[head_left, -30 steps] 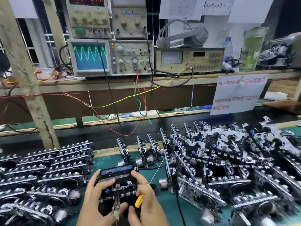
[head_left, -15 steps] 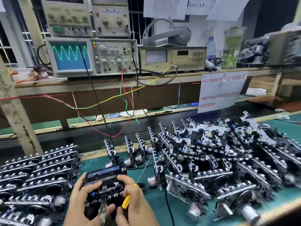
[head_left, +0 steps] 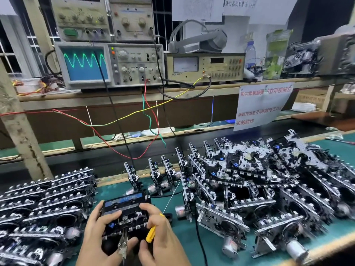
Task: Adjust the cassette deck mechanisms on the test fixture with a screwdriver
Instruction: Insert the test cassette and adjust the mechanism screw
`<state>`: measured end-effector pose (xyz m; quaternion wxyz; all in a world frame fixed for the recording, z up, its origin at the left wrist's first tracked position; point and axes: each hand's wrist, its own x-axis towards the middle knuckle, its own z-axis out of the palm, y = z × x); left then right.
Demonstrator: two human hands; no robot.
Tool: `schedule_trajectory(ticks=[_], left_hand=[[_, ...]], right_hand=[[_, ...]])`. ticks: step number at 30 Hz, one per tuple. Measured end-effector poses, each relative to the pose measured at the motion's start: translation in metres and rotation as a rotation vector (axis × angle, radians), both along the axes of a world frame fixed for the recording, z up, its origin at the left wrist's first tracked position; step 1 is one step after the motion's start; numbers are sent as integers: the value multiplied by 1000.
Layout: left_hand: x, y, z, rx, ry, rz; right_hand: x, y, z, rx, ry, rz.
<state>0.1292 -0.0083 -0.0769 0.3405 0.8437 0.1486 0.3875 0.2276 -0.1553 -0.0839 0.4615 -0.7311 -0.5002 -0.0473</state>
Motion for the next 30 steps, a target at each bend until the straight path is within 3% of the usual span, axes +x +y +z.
schedule_trajectory(ticks=[7,30], left_hand=[[4,0,-2,-141,38,-9],[3,0,-1,-113,23,-11]], right_hand=[[0,0,-1,19,-3,-30],[-1,0,1,71,9,-8]])
